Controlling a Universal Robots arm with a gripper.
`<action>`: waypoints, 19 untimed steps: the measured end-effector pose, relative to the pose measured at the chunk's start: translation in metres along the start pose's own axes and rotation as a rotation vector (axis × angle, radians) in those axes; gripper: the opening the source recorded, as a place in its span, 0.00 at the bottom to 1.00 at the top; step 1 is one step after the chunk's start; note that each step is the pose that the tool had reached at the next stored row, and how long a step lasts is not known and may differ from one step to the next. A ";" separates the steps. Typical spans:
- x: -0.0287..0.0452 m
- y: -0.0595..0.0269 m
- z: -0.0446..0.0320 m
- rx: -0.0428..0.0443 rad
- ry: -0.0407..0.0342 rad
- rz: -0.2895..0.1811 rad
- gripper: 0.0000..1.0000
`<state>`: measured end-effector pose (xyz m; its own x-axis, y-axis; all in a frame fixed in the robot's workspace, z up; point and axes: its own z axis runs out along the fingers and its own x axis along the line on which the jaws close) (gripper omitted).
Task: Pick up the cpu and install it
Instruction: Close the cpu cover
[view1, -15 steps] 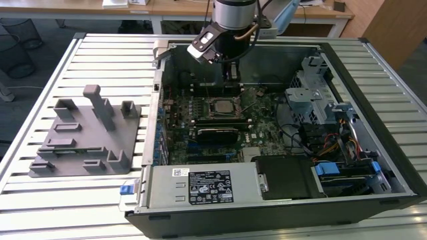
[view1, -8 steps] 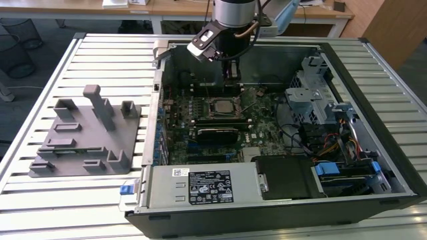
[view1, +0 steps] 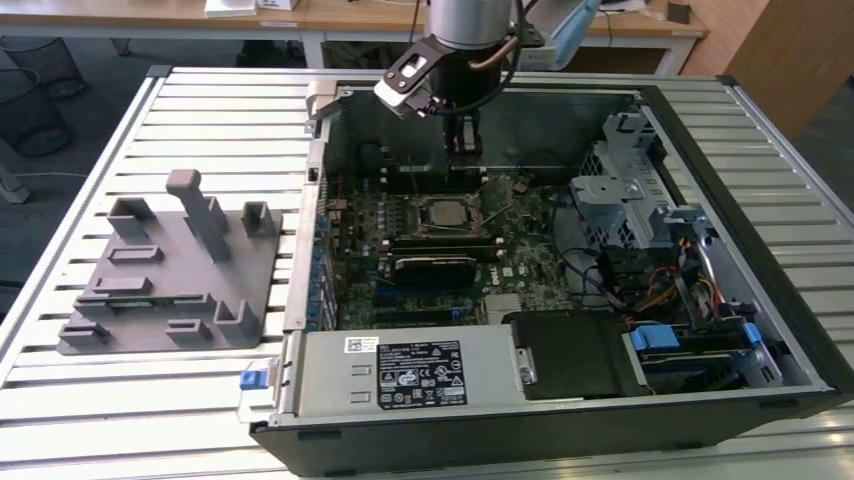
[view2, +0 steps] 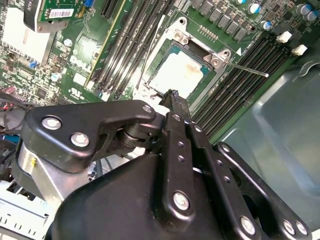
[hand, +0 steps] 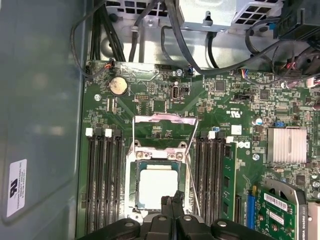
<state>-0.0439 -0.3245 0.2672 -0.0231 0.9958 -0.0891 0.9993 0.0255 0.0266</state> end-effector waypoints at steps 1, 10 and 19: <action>0.0001 0.0000 -0.0004 0.0001 -0.0018 0.000 0.11; 0.0012 0.0002 -0.0043 0.0003 -0.0157 0.000 0.11; 0.0018 0.0003 -0.0084 0.0005 -0.0260 -0.001 0.11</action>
<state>-0.0439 -0.3220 0.2754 -0.0231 0.9931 -0.1149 0.9993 0.0263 0.0260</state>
